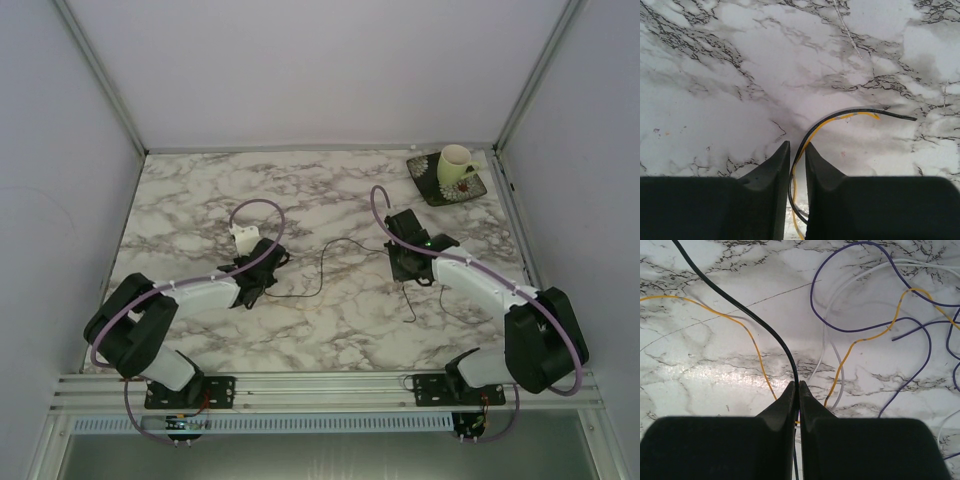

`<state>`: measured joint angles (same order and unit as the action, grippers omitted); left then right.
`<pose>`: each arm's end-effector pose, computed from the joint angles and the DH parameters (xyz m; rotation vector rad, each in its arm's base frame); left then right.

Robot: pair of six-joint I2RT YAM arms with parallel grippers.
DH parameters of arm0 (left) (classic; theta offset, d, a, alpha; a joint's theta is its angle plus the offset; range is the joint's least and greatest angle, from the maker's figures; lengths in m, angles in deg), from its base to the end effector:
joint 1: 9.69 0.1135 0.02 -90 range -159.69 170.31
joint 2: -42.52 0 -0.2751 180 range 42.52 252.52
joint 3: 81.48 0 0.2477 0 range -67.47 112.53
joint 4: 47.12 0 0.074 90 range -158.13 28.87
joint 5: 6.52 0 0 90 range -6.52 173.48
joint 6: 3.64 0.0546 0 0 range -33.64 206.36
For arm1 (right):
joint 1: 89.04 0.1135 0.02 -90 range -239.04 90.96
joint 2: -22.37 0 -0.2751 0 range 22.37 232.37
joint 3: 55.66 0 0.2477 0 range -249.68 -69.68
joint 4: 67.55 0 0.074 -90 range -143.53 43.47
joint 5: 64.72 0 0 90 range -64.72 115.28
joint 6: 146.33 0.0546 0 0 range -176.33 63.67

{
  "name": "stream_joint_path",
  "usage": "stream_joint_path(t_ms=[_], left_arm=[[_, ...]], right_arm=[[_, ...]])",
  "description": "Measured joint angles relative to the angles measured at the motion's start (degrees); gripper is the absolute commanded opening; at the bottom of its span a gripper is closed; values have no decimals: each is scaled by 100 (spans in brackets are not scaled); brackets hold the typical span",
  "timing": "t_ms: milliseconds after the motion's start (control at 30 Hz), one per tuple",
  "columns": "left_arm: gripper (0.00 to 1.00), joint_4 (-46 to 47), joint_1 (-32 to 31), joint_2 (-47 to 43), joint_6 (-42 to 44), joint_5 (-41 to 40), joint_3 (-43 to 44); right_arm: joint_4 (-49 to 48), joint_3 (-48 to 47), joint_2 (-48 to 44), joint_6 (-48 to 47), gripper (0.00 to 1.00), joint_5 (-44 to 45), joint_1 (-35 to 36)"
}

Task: Zip-tie the wires
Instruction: Straighten the cable at the center of the board.

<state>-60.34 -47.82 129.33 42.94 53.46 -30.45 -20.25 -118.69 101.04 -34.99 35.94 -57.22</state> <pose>0.2412 -0.1546 0.1518 -0.3326 2.2604 -0.0935 0.2284 0.1299 0.2028 -0.1819 2.6318 0.0639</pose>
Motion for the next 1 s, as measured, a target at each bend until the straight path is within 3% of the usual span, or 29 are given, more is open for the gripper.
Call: stream_joint_path(t_ms=[200,433,1000], left_arm=[[1,98,4,0,11,44,-50],[0,175,164,7,-15,46,-81],[0,-356,2476,-339,533,13,-195]], right_arm=[[2,0,-42,13,0,2,0],[26,-11,-42,13,0,2,0],[76,-367,699,-37,0,44,0]])
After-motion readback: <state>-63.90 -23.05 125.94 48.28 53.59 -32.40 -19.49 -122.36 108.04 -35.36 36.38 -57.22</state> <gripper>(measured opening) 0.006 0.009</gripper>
